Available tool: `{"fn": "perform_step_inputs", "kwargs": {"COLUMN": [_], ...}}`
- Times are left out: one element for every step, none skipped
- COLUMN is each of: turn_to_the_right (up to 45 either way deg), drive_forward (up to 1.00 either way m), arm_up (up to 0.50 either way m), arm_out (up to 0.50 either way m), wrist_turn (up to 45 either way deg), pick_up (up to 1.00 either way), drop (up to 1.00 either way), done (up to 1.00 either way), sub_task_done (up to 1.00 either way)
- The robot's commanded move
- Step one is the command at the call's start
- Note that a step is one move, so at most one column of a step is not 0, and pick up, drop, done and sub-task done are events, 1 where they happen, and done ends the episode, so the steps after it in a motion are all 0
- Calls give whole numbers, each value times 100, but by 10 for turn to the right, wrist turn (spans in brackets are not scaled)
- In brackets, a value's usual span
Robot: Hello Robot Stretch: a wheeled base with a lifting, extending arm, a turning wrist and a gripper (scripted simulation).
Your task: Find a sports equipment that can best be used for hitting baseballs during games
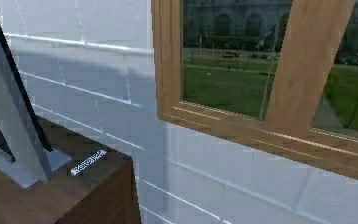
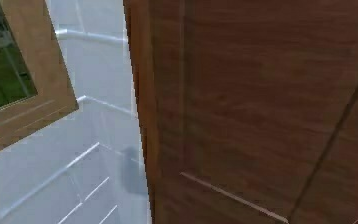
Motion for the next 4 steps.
{"fn": "perform_step_inputs", "kwargs": {"turn_to_the_right": [-450,-300,-30,0], "drive_forward": [0,0,0,60], "arm_up": [0,0,0,0], "arm_out": [0,0,0,0], "wrist_turn": [0,0,0,0], "pick_up": [0,0,0,0], "drop": [0,0,0,0], "done": [0,0,0,0], "sub_task_done": [0,0,0,0]}}
